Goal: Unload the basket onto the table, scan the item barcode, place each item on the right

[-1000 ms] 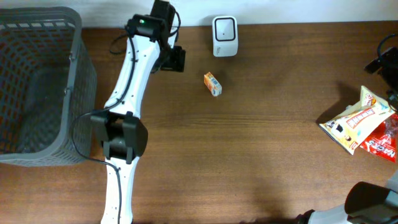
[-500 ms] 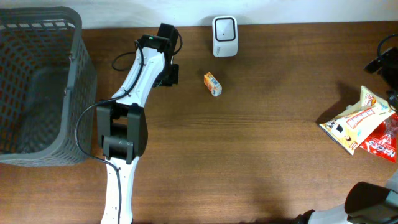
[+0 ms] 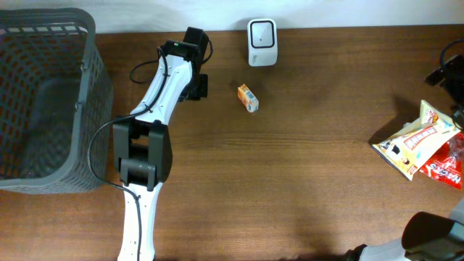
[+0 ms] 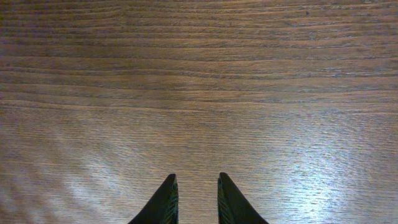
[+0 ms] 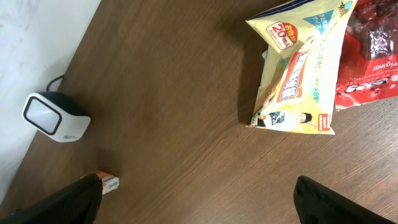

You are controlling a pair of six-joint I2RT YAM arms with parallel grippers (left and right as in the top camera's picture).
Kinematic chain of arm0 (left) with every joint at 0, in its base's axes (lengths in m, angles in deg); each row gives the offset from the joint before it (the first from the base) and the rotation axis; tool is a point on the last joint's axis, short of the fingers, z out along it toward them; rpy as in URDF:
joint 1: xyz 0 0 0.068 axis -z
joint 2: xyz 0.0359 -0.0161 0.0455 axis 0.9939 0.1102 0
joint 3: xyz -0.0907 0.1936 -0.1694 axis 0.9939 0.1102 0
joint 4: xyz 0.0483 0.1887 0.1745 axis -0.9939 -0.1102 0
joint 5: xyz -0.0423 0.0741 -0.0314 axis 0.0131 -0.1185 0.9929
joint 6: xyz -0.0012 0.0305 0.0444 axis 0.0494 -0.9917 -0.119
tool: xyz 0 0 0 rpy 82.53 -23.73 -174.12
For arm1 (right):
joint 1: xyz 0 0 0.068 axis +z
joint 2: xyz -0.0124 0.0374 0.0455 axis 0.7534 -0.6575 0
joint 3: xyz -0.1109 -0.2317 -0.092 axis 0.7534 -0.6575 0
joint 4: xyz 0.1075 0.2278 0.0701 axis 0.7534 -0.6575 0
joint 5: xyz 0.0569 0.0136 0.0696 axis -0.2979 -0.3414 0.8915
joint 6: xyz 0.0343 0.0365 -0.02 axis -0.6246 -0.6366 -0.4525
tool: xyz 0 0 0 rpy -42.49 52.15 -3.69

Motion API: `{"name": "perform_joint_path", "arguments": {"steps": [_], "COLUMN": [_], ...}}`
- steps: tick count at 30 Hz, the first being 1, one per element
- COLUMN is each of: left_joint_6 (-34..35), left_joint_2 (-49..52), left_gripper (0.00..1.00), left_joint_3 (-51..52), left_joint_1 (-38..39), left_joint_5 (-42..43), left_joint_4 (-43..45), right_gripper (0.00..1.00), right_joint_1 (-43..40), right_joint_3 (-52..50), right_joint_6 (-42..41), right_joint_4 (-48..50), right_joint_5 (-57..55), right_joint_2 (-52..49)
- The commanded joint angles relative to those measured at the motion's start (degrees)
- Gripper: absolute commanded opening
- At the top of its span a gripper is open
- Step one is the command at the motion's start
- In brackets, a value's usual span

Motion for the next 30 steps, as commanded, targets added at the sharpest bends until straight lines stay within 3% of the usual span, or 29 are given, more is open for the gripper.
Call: {"name": "perform_joint_path", "arguments": {"steps": [1, 11, 20, 30], "left_joint_6": [1.62, 1.60, 1.60, 1.60], "left_joint_2": [-1.01, 0.26, 2.01, 4.13], "left_gripper": [0.20, 0.19, 0.14, 0.13], "left_joint_3": [0.24, 0.24, 0.24, 0.24], "left_joint_1": [0.15, 0.24, 1.49, 7.58], "left_joint_5": [2.86, 5.14, 21.55, 21.53], "left_joint_4": [1.09, 4.79, 7.52, 11.96], "right_gripper": [0.98, 0.98, 0.98, 0.98], "right_joint_1": [0.28, 0.31, 0.28, 0.28], "right_joint_3": [0.00, 0.00, 0.00, 0.00], "right_joint_6": [0.57, 0.57, 0.57, 0.57], "right_joint_4": [0.00, 0.00, 0.00, 0.00], "right_joint_5": [-0.55, -0.57, -0.55, -0.55], "right_joint_2": [-0.09, -0.09, -0.09, -0.09]}}
